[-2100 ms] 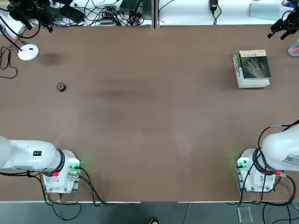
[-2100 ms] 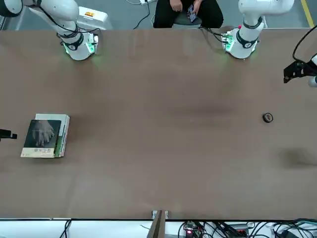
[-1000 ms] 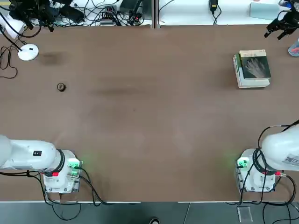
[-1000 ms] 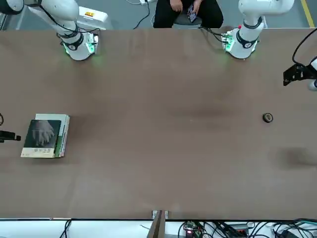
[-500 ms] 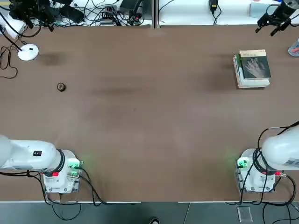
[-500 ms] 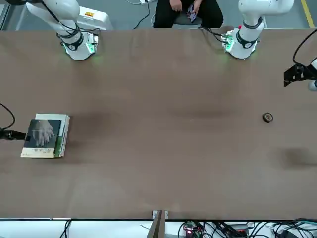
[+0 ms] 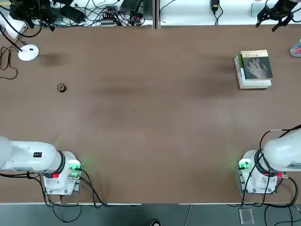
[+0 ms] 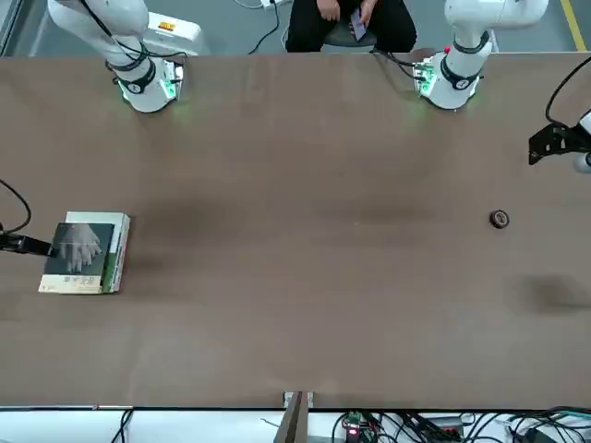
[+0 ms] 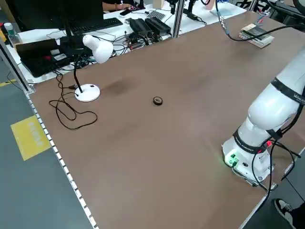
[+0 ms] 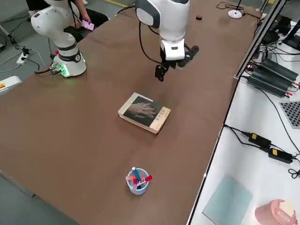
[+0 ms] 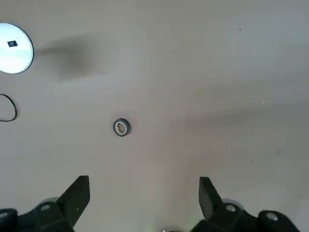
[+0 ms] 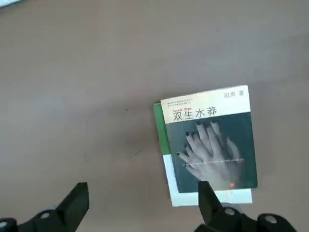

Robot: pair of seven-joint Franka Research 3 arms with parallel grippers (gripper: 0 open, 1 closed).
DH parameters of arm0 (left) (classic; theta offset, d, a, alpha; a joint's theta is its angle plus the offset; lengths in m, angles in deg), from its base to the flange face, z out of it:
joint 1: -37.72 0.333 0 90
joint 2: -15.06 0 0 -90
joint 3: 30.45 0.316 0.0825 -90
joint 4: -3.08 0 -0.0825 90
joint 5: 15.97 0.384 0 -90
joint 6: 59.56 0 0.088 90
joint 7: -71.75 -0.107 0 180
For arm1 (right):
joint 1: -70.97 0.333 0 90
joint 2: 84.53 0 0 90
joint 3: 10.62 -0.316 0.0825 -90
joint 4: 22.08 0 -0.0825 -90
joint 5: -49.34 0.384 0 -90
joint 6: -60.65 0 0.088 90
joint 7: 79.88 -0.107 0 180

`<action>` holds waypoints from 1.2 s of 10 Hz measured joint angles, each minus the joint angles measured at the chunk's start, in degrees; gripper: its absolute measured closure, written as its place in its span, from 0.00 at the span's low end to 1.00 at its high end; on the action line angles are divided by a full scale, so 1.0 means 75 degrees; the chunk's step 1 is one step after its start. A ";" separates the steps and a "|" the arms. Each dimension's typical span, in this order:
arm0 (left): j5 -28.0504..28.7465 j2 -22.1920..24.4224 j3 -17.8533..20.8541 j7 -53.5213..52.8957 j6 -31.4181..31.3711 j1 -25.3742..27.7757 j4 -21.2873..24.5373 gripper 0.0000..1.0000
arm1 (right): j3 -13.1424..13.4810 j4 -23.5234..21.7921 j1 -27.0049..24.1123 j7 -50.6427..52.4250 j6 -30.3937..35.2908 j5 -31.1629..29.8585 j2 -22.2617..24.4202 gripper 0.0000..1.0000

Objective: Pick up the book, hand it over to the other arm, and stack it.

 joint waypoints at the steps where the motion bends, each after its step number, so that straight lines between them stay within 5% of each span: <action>1: 0.0000 0.0000 0.0001 -0.0001 -0.0002 0.0000 0.0000 0.00 | -0.0001 -0.0056 0.0062 -0.0132 0.0024 -0.0033 0.0139 0.00; 12: 0.0000 0.0000 0.0000 -0.0056 -0.0008 0.0000 0.0000 0.00 | 0.0045 -0.0217 0.0156 0.0309 0.1393 -0.0894 0.1542 0.00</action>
